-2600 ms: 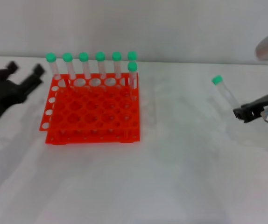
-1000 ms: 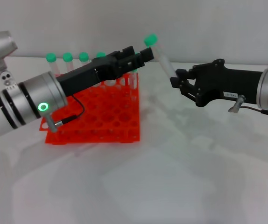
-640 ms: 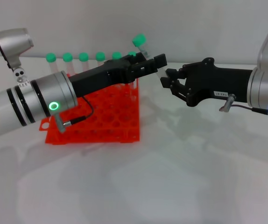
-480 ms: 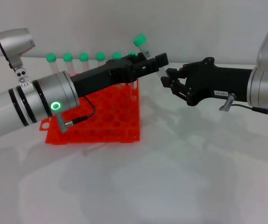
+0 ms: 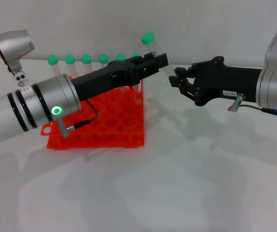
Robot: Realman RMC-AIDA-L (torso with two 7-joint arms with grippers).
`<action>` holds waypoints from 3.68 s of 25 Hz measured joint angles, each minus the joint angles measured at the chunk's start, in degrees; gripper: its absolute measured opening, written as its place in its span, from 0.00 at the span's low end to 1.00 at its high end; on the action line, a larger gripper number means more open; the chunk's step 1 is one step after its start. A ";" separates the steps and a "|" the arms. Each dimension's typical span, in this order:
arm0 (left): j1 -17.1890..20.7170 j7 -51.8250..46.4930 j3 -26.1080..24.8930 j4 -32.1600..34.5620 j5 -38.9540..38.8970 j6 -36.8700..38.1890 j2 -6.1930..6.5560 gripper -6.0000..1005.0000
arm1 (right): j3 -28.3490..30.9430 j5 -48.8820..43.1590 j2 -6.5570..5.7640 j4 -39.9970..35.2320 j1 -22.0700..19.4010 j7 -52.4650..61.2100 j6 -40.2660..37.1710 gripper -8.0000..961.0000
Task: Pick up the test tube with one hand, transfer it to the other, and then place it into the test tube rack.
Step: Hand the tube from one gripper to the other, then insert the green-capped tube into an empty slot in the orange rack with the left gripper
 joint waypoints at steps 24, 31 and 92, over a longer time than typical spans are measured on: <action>0.37 -0.28 -0.44 -0.35 -1.07 -0.20 -0.04 0.31 | -0.85 -0.33 -0.01 0.26 0.88 -0.10 0.05 0.19; 0.52 0.10 -0.51 -0.43 -1.70 -0.30 -0.11 0.20 | -1.33 -0.19 -0.05 1.06 1.58 -0.14 -0.06 0.19; 13.47 46.51 -0.62 5.75 -8.61 -11.94 -0.19 0.20 | 5.74 0.25 -0.25 5.44 -2.13 1.34 1.85 0.90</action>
